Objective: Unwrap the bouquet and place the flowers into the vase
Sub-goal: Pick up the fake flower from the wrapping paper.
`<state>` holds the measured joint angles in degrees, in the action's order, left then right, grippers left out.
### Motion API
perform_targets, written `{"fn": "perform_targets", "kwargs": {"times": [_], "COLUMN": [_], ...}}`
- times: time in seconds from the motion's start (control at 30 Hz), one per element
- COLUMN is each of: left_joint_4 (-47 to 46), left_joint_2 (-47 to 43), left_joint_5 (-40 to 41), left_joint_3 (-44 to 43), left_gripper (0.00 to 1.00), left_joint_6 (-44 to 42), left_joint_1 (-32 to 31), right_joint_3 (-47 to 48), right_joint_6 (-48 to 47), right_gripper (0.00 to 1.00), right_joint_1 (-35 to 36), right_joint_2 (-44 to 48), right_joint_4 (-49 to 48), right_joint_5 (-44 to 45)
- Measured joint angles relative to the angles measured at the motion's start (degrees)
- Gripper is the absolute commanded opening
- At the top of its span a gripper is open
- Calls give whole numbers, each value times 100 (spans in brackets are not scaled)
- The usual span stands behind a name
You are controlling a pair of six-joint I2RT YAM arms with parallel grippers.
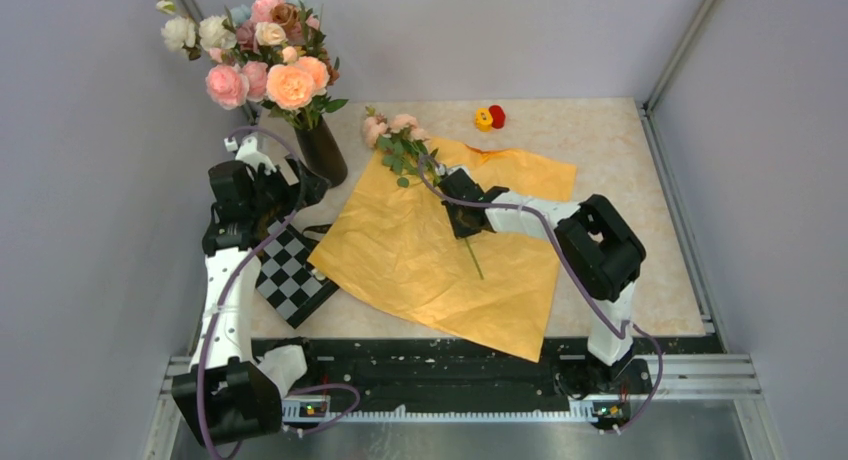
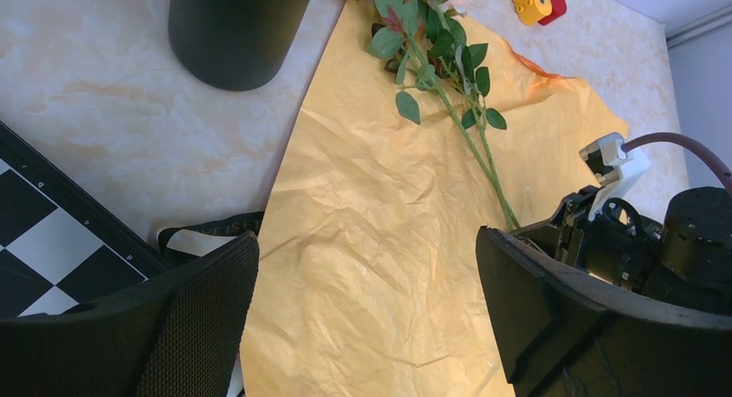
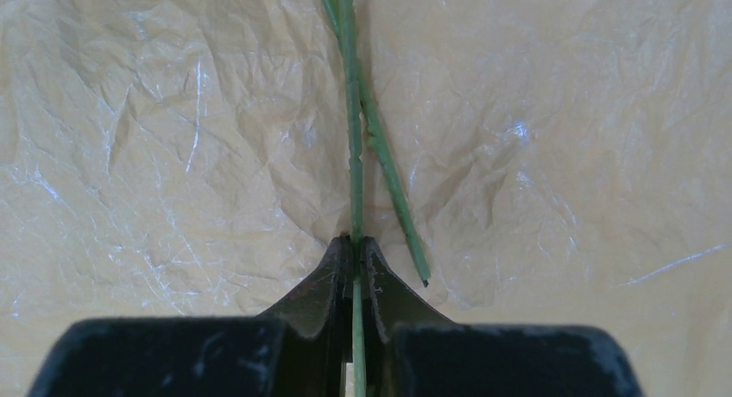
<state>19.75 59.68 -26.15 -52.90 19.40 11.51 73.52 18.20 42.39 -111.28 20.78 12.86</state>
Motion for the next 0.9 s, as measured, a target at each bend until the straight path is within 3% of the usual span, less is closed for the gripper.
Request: {"fn": "perform_targets", "kwargs": {"times": [0.2, 0.43, 0.9], "left_joint_4": [-2, -2, -393], "left_joint_2": [0, 0, -4], "left_joint_5": [11, 114, 81], "left_joint_3": [0, 0, 282], "left_gripper": [99, 99, 99], "left_joint_6": [-2, -20, 92], "left_joint_1": [-87, -328, -1005], "right_joint_3": [-367, -1110, -2153], "right_joint_6": [140, 461, 1519], "right_gripper": [0, 0, 0], "right_joint_1": [13, 13, -208], "right_joint_2": [328, 1311, 2063], "right_joint_4": [-289, -1189, -2828], "right_joint_5": [-98, -682, -1823]}}
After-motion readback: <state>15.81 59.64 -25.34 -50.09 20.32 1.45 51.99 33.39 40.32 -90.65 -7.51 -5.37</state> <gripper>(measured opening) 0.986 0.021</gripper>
